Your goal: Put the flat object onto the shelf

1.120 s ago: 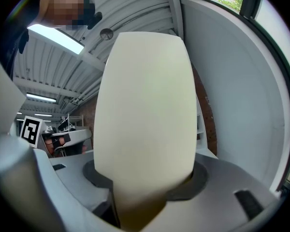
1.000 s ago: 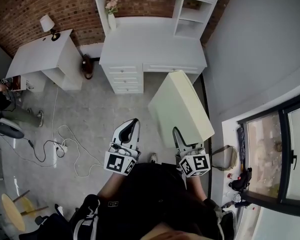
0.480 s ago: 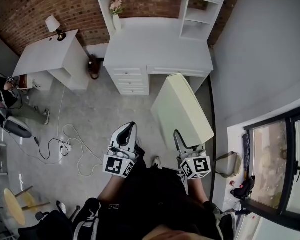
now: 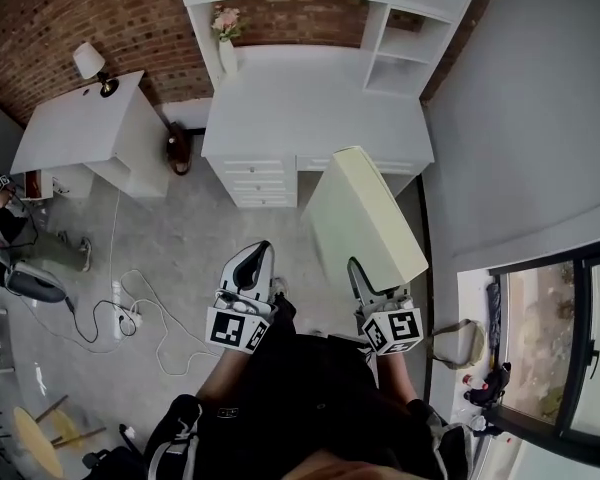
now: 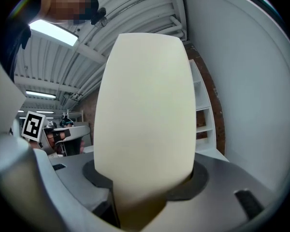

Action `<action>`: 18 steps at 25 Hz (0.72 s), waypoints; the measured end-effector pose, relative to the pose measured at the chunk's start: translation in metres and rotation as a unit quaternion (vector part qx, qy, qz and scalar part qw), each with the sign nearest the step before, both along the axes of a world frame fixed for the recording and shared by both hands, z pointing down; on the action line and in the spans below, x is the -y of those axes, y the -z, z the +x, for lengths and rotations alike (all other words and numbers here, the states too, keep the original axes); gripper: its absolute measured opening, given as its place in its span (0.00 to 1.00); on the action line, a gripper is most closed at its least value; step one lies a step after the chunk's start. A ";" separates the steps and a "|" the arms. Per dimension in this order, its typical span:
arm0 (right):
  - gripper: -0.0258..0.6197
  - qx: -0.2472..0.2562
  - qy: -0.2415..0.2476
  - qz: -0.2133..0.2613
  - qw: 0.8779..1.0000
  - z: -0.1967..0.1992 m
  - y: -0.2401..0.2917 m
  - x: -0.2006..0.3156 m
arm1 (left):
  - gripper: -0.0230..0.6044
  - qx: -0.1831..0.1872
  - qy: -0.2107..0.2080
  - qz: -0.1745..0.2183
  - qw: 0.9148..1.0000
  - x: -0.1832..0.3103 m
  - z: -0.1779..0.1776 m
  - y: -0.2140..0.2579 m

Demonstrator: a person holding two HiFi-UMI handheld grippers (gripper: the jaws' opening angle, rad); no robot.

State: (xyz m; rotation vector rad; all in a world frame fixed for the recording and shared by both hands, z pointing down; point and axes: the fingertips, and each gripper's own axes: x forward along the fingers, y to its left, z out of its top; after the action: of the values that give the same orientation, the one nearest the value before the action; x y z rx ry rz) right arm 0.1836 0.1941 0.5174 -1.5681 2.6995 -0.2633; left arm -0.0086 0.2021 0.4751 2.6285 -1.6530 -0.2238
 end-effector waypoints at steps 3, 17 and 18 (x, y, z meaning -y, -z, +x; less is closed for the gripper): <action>0.47 -0.003 -0.017 0.006 1.000 -0.028 0.009 0.043 | 0.05 -0.008 -0.012 0.005 1.000 0.044 -0.028 0.006; 0.47 -0.019 -0.047 -0.006 0.999 -0.099 0.028 0.175 | 0.05 -0.026 -0.039 -0.006 0.999 0.187 -0.098 0.007; 0.47 -0.019 -0.045 -0.006 0.999 -0.102 0.027 0.184 | 0.05 -0.027 -0.038 -0.009 0.999 0.195 -0.100 0.004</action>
State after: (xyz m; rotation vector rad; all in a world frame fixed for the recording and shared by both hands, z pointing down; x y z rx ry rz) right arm 0.0820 0.0099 0.4905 -1.7100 2.6513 -0.2512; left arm -0.1089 0.0076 0.4711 2.6406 -1.5280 -0.2746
